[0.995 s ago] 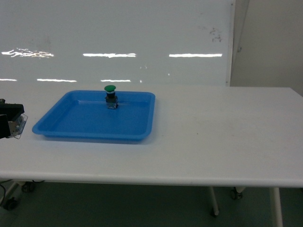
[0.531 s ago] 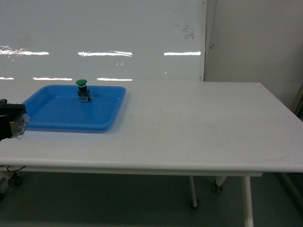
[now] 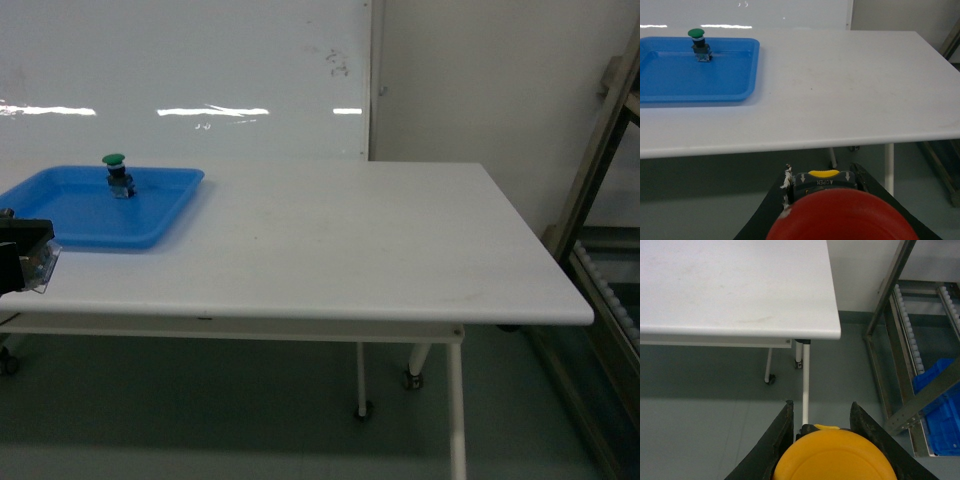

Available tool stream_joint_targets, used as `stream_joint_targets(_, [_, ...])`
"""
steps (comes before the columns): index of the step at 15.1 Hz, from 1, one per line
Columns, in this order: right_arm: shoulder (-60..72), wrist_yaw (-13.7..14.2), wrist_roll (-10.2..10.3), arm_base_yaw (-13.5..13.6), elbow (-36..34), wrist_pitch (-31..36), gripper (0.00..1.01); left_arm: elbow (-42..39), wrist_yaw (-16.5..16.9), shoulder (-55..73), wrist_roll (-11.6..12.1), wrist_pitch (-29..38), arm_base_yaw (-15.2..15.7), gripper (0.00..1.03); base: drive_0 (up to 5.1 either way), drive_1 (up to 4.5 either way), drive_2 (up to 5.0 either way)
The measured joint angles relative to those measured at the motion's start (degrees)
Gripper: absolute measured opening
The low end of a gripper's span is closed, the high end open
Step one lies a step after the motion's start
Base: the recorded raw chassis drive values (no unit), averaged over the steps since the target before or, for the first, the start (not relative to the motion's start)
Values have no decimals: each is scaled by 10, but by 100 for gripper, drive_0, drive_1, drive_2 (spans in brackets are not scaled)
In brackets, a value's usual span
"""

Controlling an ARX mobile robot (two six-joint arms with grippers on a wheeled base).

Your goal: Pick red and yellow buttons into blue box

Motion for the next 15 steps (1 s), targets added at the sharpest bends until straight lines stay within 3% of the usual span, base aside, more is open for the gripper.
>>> stream_joint_targets(15, [0, 0, 0, 0, 0, 0, 31, 0, 0, 0, 0, -1, 0, 27, 501, -251, -231])
